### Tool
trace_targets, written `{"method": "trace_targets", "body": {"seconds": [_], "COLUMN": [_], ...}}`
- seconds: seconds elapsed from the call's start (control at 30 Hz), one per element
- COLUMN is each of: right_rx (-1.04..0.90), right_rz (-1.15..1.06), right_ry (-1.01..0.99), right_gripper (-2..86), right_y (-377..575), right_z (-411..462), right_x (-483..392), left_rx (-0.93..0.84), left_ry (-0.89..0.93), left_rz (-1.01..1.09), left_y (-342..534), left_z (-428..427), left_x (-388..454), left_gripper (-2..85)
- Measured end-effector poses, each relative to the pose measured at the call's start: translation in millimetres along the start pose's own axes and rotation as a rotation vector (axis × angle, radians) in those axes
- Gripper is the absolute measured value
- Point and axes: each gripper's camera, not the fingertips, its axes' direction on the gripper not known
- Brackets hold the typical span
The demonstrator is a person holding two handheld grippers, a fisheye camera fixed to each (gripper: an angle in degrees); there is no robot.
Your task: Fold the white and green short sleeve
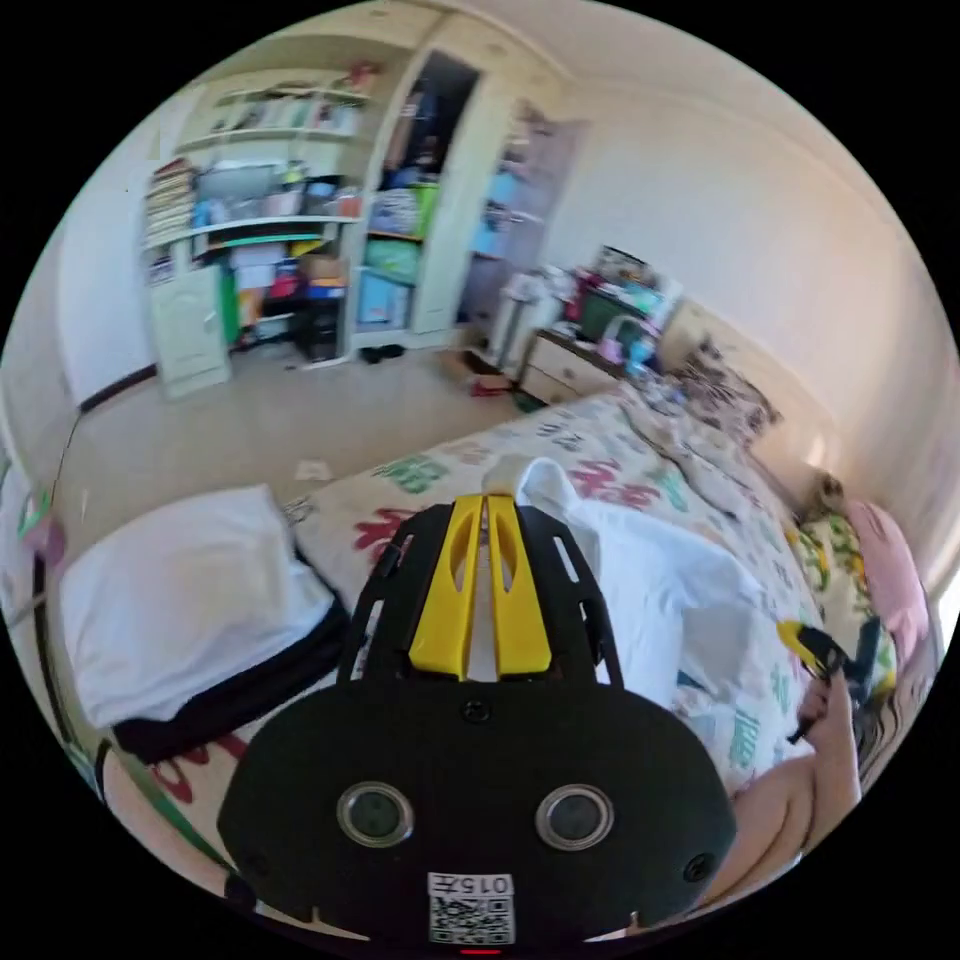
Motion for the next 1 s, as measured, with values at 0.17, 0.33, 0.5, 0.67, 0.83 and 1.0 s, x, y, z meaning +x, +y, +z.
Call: {"method": "trace_targets", "body": {"seconds": [0.17, 0.33, 0.5, 0.67, 0.83, 1.0], "right_rx": [-0.326, -0.568, -0.778, -0.752, -0.467, -0.492], "right_rz": [-0.02, -0.344, -0.741, -0.87, -0.588, -0.669], "right_ry": [0.006, -0.079, 0.322, 0.431, 0.092, -0.081], "right_gripper": [13.2, 15.4, 16.2, 5.9, 3.4, 4.3], "right_y": [-12.1, 11.2, 75.8, 92.6, 44.0, 70.2], "right_z": [69.3, 119.1, 184.1, 192.0, 82.3, 68.4], "right_x": [2.8, -62.8, -125.5, -148.7, -134.9, -171.7], "left_rx": [-0.066, -0.084, -0.073, -0.048, 0.065, 0.268], "left_ry": [-0.013, 0.004, 0.051, 0.075, 0.109, 0.404], "left_rz": [0.102, 0.24, 0.236, 0.181, 0.093, 0.17], "left_y": [-17.0, -29.2, -41.5, -50.5, -97.5, -198.4], "left_z": [1.4, 8.1, 4.3, -7.7, -59.8, -142.4], "left_x": [-16.4, -1.3, -16.9, -39.5, -68.7, 0.8], "left_gripper": [-0.7, -0.7, -0.6, -0.6, -0.7, -0.7]}}
